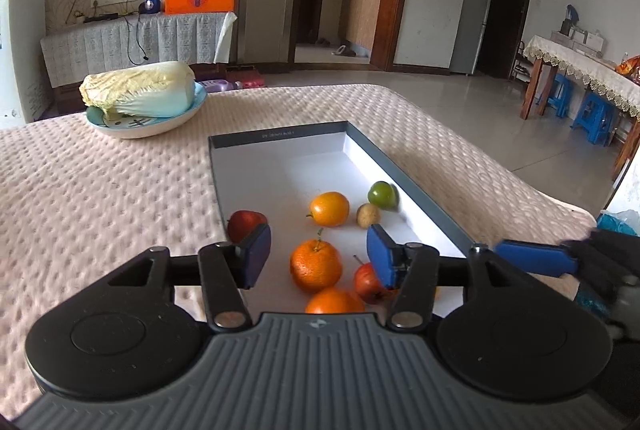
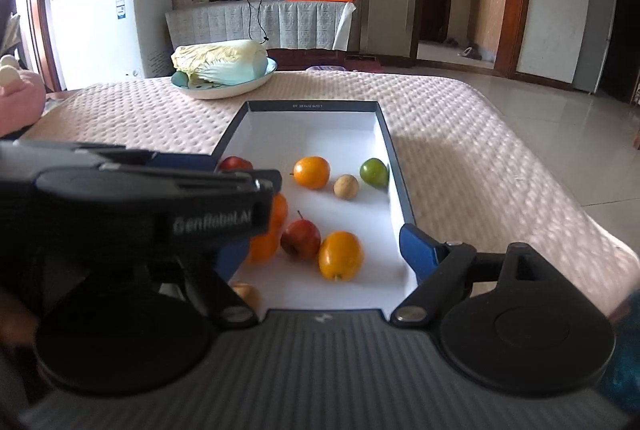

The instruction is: Organize fruits

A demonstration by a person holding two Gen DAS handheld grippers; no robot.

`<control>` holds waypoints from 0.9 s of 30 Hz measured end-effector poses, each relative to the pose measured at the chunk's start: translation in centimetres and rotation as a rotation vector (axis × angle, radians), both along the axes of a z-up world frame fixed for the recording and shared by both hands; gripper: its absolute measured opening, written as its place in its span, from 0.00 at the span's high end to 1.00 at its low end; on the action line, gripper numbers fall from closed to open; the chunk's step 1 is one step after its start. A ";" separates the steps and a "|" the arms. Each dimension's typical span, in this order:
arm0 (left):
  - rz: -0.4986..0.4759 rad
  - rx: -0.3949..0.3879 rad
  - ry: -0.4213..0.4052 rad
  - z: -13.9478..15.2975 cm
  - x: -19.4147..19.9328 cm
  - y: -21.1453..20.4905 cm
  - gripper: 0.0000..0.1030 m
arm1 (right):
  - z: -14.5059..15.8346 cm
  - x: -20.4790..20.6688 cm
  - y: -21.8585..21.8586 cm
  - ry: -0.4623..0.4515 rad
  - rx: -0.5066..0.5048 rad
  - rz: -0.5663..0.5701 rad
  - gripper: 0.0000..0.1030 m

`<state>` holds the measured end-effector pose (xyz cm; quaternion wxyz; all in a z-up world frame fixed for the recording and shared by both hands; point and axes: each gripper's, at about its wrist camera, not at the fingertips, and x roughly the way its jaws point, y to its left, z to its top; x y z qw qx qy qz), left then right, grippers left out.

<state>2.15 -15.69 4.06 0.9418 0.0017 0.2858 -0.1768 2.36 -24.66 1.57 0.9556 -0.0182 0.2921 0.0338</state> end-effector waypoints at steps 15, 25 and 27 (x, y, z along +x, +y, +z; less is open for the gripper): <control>0.037 0.018 0.004 0.8 -4.0 0.4 0.32 | 1.4 -9.4 -0.2 -0.010 0.065 -0.016 0.19; 0.041 0.073 -0.018 0.9 -7.5 -0.2 0.22 | 1.0 -10.7 -0.7 0.022 0.019 -0.032 0.19; 0.032 0.078 -0.021 0.9 -8.2 -0.4 0.21 | 0.8 -10.7 -0.9 0.030 0.016 -0.037 0.19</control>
